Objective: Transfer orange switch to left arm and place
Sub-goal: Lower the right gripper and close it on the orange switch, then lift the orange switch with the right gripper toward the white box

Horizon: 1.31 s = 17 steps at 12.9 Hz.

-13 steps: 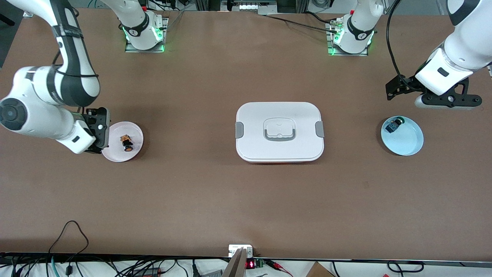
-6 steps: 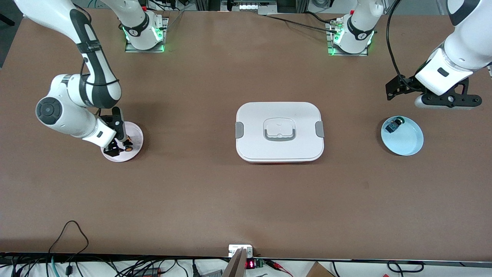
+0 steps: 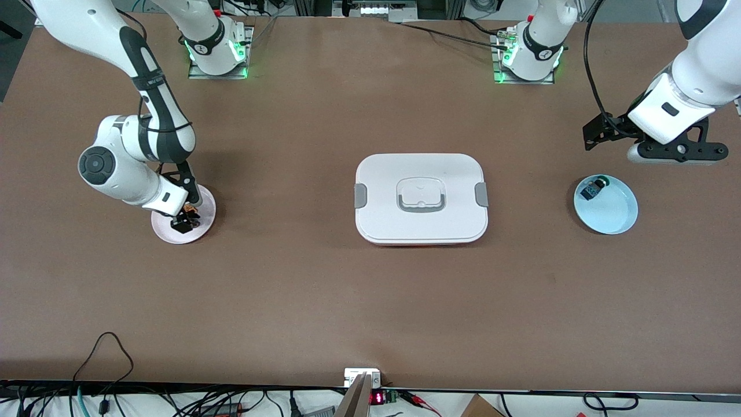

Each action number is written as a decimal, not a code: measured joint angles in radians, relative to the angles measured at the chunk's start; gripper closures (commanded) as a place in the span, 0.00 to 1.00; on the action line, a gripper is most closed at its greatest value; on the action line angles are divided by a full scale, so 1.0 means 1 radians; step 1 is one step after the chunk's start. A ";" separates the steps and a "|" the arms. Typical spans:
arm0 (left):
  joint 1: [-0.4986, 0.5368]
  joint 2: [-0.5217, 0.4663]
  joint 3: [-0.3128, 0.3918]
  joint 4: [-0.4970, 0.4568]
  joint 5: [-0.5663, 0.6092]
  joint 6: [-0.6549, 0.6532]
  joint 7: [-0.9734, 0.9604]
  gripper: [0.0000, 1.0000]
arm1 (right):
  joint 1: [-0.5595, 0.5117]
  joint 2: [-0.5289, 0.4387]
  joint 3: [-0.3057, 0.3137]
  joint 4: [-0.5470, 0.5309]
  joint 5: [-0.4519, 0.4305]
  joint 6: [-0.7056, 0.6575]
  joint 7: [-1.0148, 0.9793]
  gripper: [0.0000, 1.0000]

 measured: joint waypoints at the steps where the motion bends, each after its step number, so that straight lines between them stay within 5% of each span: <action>1: 0.000 0.000 0.000 0.000 0.000 0.000 0.000 0.00 | -0.001 0.013 0.000 0.000 -0.001 0.013 -0.007 0.00; 17: 0.003 0.000 0.001 0.004 0.000 -0.001 0.000 0.00 | -0.020 0.064 -0.001 -0.041 -0.001 0.123 -0.027 0.04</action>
